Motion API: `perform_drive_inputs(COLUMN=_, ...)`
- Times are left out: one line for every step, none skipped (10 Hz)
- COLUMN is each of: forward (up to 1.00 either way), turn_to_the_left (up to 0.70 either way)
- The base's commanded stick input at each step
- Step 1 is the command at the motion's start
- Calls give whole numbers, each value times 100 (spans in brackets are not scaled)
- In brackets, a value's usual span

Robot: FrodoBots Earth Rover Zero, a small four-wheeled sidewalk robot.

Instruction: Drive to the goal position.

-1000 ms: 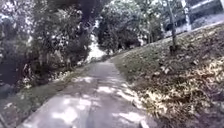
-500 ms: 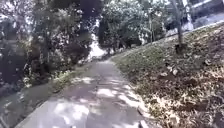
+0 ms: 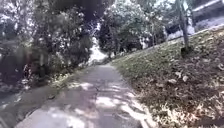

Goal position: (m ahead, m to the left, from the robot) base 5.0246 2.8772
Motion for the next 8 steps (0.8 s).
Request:
perform_drive_inputs(forward=50, turn_to_the_left=0)
perform_drive_inputs(forward=50, turn_to_the_left=0)
perform_drive_inputs(forward=50, turn_to_the_left=0)
perform_drive_inputs(forward=50, turn_to_the_left=0)
perform_drive_inputs(forward=50, turn_to_the_left=0)
perform_drive_inputs(forward=50, turn_to_the_left=0)
perform_drive_inputs(forward=50, turn_to_the_left=0)
perform_drive_inputs(forward=50, turn_to_the_left=0)
